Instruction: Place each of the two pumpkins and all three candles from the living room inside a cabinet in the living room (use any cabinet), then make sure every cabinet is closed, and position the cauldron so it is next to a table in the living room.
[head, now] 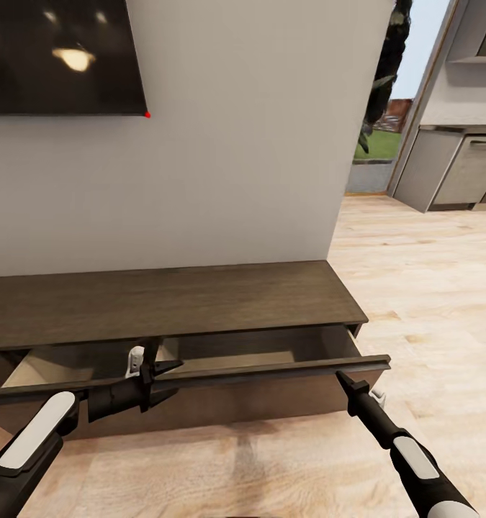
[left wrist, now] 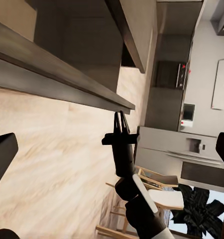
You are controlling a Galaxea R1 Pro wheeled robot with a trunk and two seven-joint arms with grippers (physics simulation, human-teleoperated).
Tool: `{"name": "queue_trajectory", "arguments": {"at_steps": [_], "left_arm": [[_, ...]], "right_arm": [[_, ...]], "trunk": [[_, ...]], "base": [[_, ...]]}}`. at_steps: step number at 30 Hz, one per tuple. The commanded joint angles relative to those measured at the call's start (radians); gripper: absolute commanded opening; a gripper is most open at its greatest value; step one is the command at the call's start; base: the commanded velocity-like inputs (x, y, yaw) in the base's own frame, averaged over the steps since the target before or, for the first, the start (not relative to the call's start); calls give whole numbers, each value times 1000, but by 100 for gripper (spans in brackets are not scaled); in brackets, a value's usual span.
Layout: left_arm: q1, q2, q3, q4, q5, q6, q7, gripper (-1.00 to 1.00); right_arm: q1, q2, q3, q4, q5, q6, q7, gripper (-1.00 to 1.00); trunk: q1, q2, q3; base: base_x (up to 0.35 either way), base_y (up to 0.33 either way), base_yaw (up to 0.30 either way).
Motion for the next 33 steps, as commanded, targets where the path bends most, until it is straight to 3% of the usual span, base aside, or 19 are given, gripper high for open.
{"name": "queue_trajectory", "arguments": {"at_steps": [1, 33], "left_arm": [[-1, 1, -2, 1, -9, 1, -11, 100], [-1, 1, -2, 0, -9, 0, -11, 100]], "right_arm": [[-1, 1, 16, -2, -14, 20, 11, -100], [-1, -7, 17, -2, -14, 20, 10, -100]], "trunk": [[0, 0, -1], [0, 0, -1]], "base": [[0, 0, 0], [-91, 0, 0]]}}
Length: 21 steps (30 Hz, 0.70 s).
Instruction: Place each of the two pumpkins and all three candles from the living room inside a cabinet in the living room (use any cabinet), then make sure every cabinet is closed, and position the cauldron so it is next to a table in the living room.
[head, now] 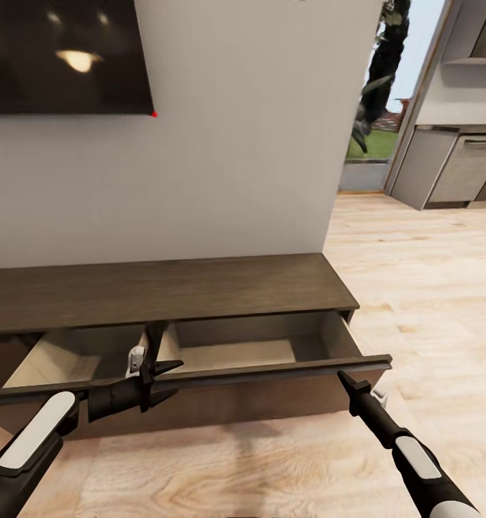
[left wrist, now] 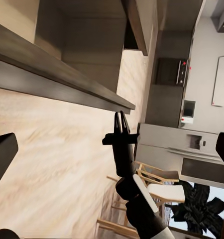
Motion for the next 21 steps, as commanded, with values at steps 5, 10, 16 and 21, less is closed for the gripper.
{"name": "queue_trajectory", "arguments": {"at_steps": [5, 10, 16, 21], "left_arm": [[-1, 1, -4, 1, -9, 0, -11, 100], [-1, 1, -5, 0, -9, 0, -11, 100], [-1, 1, -6, 0, -10, 0, -11, 100], [-1, 1, -6, 0, -9, 0, -11, 100]], "right_arm": [[-1, 1, 16, -2, -12, 20, 15, -100], [-1, 1, 16, -3, -12, 20, 15, -100], [-1, 1, 16, -3, -12, 20, 15, -100], [-1, 1, 16, -3, -12, 21, 15, -100]], "trunk": [[-1, -1, -1], [-1, -1, -1], [-1, -1, -1], [-1, -1, -1]], "base": [[-106, 0, 0], [-175, 0, 0], [-54, 0, 0], [-157, 0, 0]]}}
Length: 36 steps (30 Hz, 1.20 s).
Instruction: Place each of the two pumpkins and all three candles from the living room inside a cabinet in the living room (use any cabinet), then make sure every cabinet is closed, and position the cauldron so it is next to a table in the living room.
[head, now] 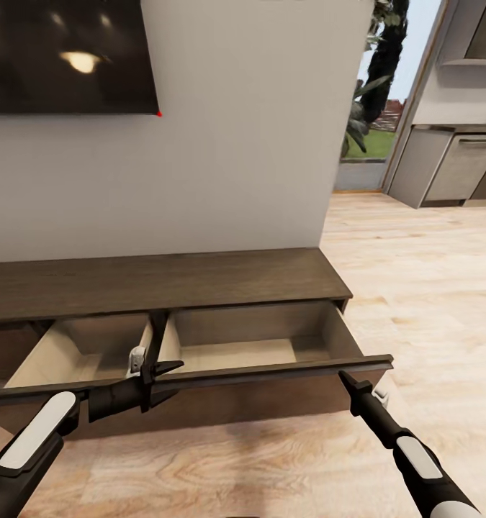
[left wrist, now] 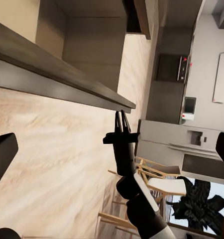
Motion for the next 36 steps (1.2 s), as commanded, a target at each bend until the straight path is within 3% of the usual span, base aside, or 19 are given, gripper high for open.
{"name": "queue_trajectory", "arguments": {"at_steps": [1, 36], "left_arm": [[-1, 1, -2, 1, -8, 0, -10, 100], [-1, 1, -2, 2, -8, 0, -10, 100]], "right_arm": [[-1, 1, 29, -1, -12, 19, 21, -100], [-1, 1, 29, -1, -12, 18, 21, -100]], "trunk": [[-1, -1, -1], [-1, -1, -1]], "base": [[-168, 0, 0], [-52, 0, 0]]}}
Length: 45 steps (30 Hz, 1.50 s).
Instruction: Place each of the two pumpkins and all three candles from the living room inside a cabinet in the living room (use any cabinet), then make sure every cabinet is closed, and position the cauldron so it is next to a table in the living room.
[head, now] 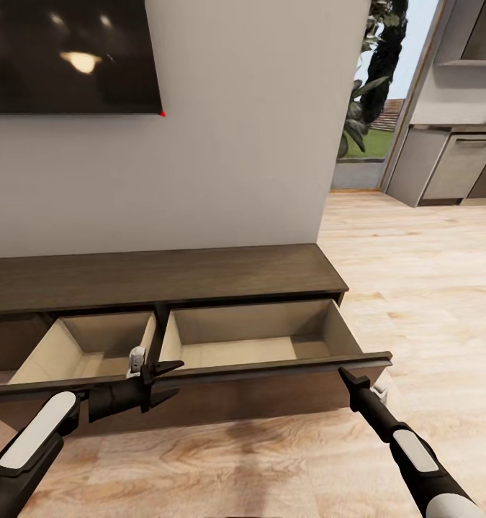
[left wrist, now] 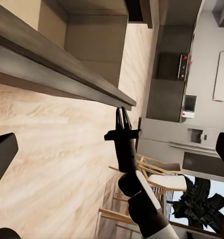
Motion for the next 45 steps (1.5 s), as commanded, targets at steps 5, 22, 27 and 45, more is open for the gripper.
{"name": "queue_trajectory", "arguments": {"at_steps": [5, 22, 27, 45], "left_arm": [[-1, 1, -1, 0, -8, 0, -10, 100], [-1, 1, -1, 0, -8, 0, -10, 100], [-1, 1, -1, 0, -8, 0, -10, 100], [-1, 1, -1, 1, -8, 0, -10, 100]], "right_arm": [[20, 1, 5, 0, -9, 66, 63, 100], [20, 0, 5, 1, -9, 71, 63, 100], [20, -1, 5, 2, -9, 72, 63, 100], [20, -8, 5, 2, -10, 74, 62, 100]], "trunk": [[0, -1, -1], [0, -1, -1], [0, -1, -1], [0, -1, -1]], "base": [[0, 0, 0], [-115, 0, 0], [-17, 0, 0], [0, 0, 0]]}}
